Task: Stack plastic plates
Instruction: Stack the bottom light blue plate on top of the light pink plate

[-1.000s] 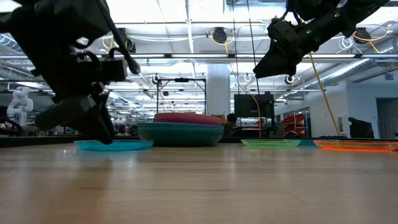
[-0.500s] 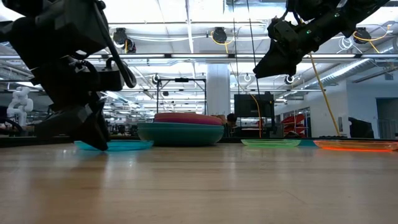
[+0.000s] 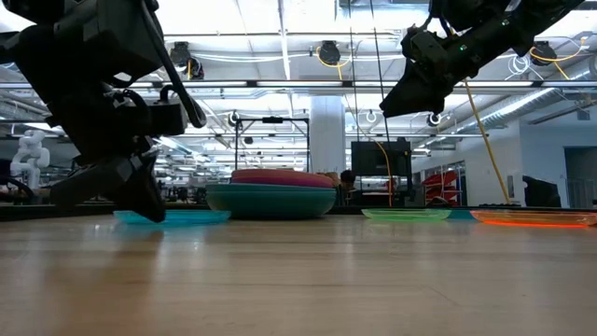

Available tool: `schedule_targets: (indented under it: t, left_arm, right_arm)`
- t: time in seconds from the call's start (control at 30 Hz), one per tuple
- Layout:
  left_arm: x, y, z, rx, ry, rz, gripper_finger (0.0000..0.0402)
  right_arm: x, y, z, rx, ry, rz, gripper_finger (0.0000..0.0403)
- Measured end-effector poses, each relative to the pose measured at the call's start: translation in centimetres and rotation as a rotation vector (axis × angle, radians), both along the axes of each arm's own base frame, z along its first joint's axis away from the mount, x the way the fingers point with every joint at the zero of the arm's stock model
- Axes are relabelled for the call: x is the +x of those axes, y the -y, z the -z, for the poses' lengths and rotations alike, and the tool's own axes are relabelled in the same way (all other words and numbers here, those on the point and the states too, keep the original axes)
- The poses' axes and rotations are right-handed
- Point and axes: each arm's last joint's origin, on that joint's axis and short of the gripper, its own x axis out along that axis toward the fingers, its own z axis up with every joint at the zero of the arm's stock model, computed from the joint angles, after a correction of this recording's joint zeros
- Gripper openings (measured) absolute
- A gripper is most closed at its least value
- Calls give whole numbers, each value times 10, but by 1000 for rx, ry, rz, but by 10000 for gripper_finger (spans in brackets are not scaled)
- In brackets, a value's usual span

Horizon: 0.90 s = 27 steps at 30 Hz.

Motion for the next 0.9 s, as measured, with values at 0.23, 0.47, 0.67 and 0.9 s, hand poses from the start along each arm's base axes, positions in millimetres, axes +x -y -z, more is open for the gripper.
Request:
schedule_targets:
  t: [0.23,0.47,0.67,0.9]
  left_arm:
    - [0,1,0,-1,1,4,6]
    - [4,11,-13,11,-28,29,4]
    - [7,22,-34,85,-83,63,3]
    - [15,27,-56,146,-155,163,2]
  right_arm:
    - [0,0,0,-1,0,0,155]
    - [0,0,0,-1,-1,0,155]
    - [0,0,0,0,0,0,155]
    - [0,0,0,2,-2,1,155]
